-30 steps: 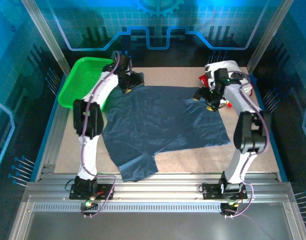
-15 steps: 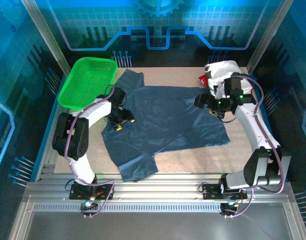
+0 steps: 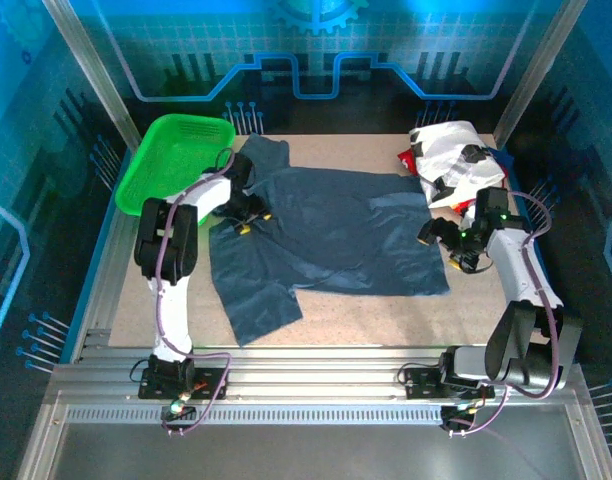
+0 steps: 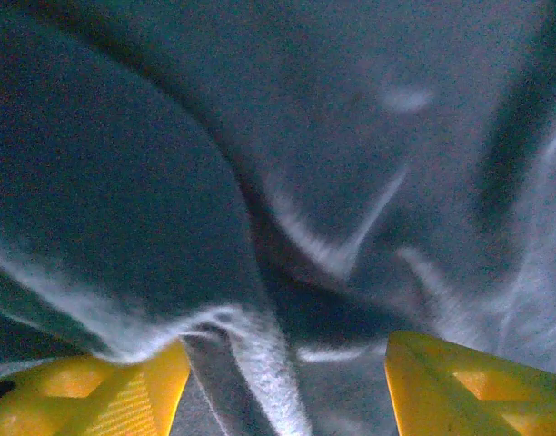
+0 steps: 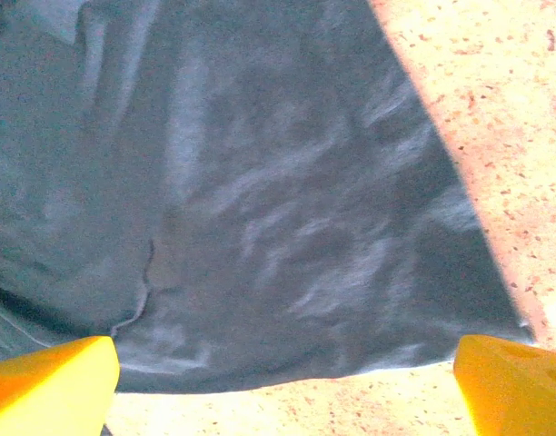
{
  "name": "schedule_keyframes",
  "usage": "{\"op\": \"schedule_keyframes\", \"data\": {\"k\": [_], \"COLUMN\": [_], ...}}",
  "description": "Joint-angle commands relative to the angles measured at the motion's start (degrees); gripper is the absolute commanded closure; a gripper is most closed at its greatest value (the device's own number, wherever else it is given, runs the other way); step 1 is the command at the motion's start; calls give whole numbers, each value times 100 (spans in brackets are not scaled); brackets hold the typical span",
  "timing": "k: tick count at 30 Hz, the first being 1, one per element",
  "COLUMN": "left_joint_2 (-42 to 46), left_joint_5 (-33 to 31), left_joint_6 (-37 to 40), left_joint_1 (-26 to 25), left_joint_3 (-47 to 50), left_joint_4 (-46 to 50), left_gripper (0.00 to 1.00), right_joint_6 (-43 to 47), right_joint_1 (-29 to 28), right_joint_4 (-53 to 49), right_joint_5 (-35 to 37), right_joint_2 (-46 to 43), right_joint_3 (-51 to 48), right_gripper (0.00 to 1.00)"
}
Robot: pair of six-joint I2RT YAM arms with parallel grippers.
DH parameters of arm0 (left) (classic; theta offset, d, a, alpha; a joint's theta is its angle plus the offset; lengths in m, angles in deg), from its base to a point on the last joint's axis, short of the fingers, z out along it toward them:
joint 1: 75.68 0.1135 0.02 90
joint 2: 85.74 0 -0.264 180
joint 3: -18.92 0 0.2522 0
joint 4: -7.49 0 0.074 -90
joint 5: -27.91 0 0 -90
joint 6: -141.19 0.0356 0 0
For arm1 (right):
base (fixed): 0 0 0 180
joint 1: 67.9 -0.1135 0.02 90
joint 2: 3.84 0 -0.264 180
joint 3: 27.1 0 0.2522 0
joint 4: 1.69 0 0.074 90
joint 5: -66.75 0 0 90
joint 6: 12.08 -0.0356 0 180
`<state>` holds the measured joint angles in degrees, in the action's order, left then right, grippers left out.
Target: Fold and stack the t-shirts
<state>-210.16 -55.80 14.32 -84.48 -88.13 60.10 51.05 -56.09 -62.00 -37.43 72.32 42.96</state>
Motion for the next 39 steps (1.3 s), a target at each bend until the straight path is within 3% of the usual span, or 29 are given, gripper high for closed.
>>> {"op": "schedule_keyframes", "data": {"k": [1,6,11,16,21,25,32,39], "left_joint_2": [-599,-16,1204,2608,4149,5181,6636,7512], "left_joint_5": [30,420,872,962,930,745,627,571], "left_joint_6": [472,724,512,248,-85,-275,-759,-1307], "left_joint_1": [88,167,158,84,-3,-34,-35,-118], "left_joint_3": [-448,-393,111,988,2368,3243,4112,4843], "left_joint_4": [239,88,-83,-25,-63,146,1130,2541], "left_gripper": [38,19,7,5,4,3,1,3], "right_joint_6": [76,32,-274,-683,-872,-1015,-1042,-1083], "right_joint_1": [106,210,330,353,357,365,357,357], "right_joint_4": [-228,-700,-711,-253,289,652,957,1075], "right_joint_5": [269,636,363,125,162,248,405,389], "right_joint_2": [-101,-292,-641,-565,-74,279,910,1085], "right_joint_3": [-144,-336,-1007,-1579,-1682,-1725,-1621,-1536], "right_gripper": [4,8,14,24,44,52,65,90]}}
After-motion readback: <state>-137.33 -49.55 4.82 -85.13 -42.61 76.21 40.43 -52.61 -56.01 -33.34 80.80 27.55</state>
